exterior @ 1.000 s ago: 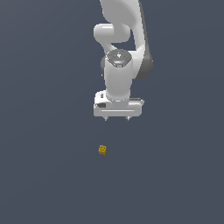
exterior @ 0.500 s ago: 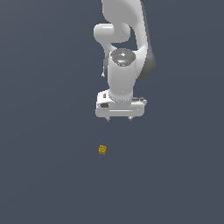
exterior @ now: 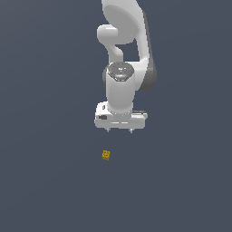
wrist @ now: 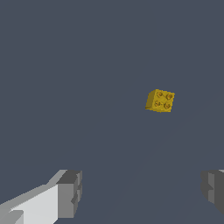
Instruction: Pick up the object and move it to a goal position.
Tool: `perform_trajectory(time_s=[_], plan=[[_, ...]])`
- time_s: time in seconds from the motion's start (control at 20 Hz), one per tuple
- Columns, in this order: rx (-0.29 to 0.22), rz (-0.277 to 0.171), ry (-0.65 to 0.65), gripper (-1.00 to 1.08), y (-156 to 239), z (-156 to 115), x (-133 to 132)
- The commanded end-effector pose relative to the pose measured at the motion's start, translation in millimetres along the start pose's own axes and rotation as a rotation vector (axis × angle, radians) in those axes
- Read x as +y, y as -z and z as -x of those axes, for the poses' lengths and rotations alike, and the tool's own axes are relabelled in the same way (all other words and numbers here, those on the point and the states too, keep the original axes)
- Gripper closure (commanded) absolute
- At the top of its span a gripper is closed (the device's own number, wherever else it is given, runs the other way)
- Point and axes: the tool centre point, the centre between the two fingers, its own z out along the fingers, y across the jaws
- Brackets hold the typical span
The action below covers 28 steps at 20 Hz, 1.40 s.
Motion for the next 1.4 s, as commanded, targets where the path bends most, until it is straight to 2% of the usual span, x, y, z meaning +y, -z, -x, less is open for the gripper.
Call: perform_trajectory(time_s=[0.0, 0.6, 0.95, 1.35], plan=[[-0.003, 0.001, -0.030, -0.92, -9, -10, 8], [-0.015, 0.012, -0.187, -0.92, -66, -56, 51], [-0.017, 0.017, -0.225, -0.92, -82, -65, 63], [-0.018, 0.018, -0.227, -0.92, -90, -65, 63]])
